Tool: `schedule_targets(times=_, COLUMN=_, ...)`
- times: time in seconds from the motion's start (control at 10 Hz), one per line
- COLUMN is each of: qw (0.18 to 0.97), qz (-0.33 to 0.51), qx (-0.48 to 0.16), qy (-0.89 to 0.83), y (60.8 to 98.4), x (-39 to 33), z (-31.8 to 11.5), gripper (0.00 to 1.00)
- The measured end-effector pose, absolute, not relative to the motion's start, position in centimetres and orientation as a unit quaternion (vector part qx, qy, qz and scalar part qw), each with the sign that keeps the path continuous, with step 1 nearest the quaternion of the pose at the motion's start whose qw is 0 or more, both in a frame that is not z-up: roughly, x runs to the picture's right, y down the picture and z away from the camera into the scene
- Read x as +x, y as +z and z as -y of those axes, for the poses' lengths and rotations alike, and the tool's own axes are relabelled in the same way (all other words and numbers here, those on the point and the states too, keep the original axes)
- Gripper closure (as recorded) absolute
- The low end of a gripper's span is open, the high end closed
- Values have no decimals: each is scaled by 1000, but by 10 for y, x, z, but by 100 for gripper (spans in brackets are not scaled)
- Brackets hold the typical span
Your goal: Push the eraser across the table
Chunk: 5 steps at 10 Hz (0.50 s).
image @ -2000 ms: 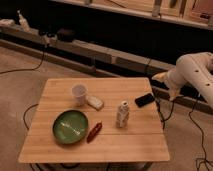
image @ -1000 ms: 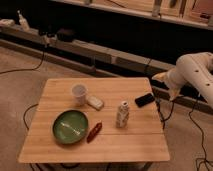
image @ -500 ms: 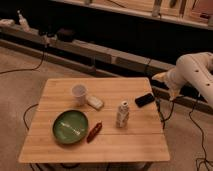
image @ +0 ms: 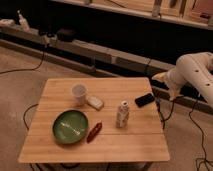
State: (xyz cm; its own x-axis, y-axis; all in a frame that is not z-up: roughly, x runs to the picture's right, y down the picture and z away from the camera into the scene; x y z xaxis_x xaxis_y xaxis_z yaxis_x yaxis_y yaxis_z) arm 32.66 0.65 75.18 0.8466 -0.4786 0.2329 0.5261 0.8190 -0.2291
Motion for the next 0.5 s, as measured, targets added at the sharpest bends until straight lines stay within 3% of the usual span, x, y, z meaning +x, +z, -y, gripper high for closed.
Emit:
schedule_targets(times=0.3, qw=950, qz=82, qx=-144, qy=-264, y=752, x=327, z=-6, gripper=21)
schedule_targets(times=0.5, qw=953, qz=84, qx=-162, qy=-242, y=770, x=335, z=-24, gripper=34)
